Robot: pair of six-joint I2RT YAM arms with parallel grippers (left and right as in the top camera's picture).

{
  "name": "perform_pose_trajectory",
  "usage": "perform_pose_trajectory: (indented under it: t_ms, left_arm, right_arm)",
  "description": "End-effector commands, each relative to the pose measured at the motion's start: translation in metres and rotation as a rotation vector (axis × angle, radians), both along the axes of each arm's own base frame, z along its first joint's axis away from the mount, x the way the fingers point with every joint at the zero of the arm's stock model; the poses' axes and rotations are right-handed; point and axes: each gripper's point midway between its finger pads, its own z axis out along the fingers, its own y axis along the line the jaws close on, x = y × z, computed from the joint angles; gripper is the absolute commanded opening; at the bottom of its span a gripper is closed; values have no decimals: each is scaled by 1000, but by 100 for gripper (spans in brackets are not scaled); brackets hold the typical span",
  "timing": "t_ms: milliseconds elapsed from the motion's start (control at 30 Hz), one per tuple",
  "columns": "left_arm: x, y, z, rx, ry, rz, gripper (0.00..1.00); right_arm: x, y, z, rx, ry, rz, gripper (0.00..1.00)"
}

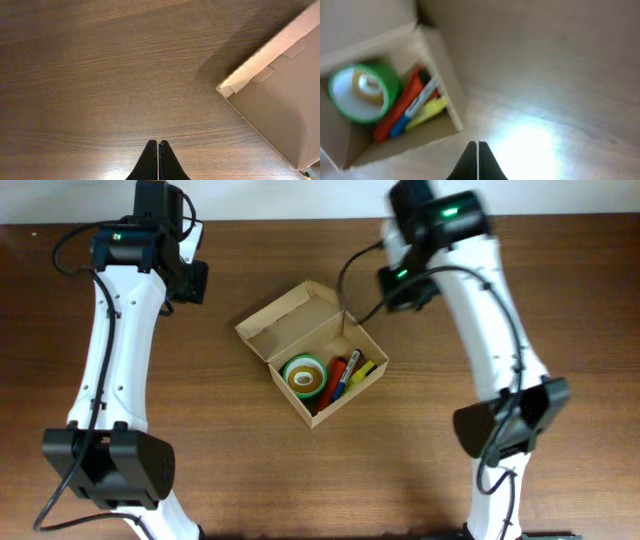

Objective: Pack container

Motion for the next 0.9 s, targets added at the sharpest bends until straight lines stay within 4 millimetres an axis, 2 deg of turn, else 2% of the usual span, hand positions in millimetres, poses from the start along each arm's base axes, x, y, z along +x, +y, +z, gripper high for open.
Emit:
perform_pose_trajectory:
  t_ms: [0, 100, 167, 267, 367, 433, 533, 600, 700, 867]
  left_arm:
    - [2, 5, 8, 13, -29, 16, 2]
    - [5, 11, 9, 11, -43, 31, 2]
    - [7, 18, 9, -18, -51, 44, 2]
    - [9, 29, 7, -66, -57, 64, 2]
    - [9, 40, 6, -72, -55, 88, 2]
    - [9, 43, 6, -72, -55, 94, 2]
    - [8, 42, 5, -73, -51, 93, 2]
    - [6, 41, 4, -73, -43, 92, 2]
    - [4, 41, 3, -73, -34, 92, 2]
    - [2, 40, 3, -76, -26, 91, 2]
  right_arm:
    - [-23, 17, -13, -76, 45, 61, 4]
    - [-44, 34, -28, -105, 102, 117, 4]
    - [-64, 41, -28, -119, 123, 158, 4]
    - [-90, 38, -15, -107, 92, 199, 4]
    - [-127, 30, -12, -56, 72, 246, 4]
    - [-155, 25, -30, -61, 94, 276, 4]
    - [-179, 34, -59, -69, 166, 317, 4]
    - [-184, 47, -74, -59, 172, 341, 4]
    - [-182, 64, -85, -43, 154, 375, 4]
    - [-175, 71, -110, -63, 186, 382, 4]
